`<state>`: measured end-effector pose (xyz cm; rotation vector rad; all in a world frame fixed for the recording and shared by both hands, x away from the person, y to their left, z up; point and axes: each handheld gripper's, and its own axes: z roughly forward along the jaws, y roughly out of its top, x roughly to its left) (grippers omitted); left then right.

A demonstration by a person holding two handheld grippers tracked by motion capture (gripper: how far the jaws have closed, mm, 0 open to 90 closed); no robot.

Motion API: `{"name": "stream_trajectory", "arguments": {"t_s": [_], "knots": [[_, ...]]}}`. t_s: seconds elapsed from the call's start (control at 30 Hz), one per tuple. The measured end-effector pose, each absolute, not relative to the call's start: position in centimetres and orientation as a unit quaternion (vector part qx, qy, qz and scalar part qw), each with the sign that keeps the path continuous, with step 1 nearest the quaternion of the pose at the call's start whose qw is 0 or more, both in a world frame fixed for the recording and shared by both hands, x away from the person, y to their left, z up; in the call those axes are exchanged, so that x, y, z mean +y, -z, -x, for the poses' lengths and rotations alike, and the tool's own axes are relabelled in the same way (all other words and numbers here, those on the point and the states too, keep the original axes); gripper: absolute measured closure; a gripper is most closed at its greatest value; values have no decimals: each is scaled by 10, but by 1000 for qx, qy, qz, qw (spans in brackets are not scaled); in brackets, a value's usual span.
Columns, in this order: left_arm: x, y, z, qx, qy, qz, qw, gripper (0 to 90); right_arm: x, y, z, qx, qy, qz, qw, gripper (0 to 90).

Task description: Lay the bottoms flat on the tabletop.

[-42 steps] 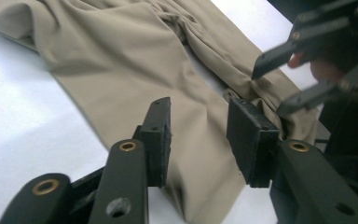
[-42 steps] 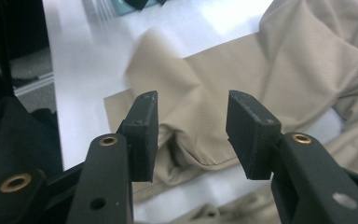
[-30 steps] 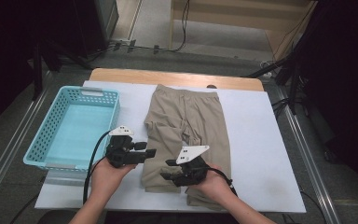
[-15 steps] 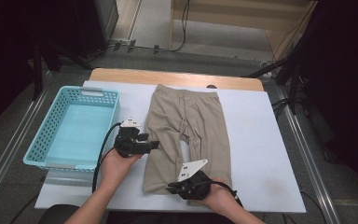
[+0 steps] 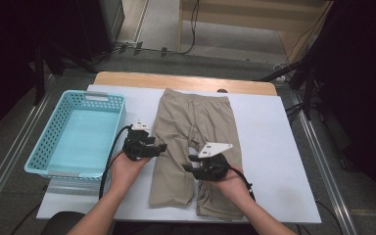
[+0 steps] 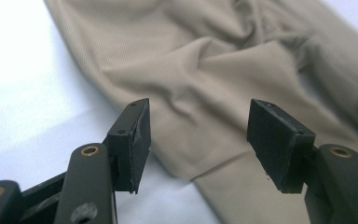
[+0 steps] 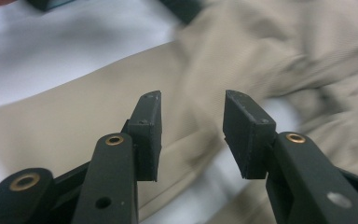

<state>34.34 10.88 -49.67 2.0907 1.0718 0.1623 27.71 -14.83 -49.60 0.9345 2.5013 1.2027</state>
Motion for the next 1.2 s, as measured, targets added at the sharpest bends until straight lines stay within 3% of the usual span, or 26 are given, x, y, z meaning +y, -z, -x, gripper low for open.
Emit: {"name": "stream_trajectory", "arguments": {"t_s": [0.2, 0.3, 0.4, 0.47, 0.57, 0.93, 1.2], "knots": [[104, 511, -344, 415, -63, -824, 382, 442, -144, 509, -314, 837, -392, -366, 110, 565], [103, 513, -342, 411, -66, -825, 382, 576, -138, 519, -322, 844, -374, -369, 107, 607], [103, 514, -341, 418, -40, -824, 380, 772, -136, 522, -323, 844, -369, -372, 110, 773], [104, 513, -341, 423, -20, -825, 374, 871, -138, 520, -324, 846, -365, -380, 85, 847], [103, 506, -341, 428, -9, -830, 358, 880, -141, 515, -321, 847, -364, -379, 74, 851], [120, 461, -296, 395, 14, -824, 407, 875, -169, 472, -273, 841, -411, -347, 52, 849], [126, 461, -261, 375, 43, -838, 395, 873, -171, 474, -231, 860, -403, -311, 3, 831]]}}
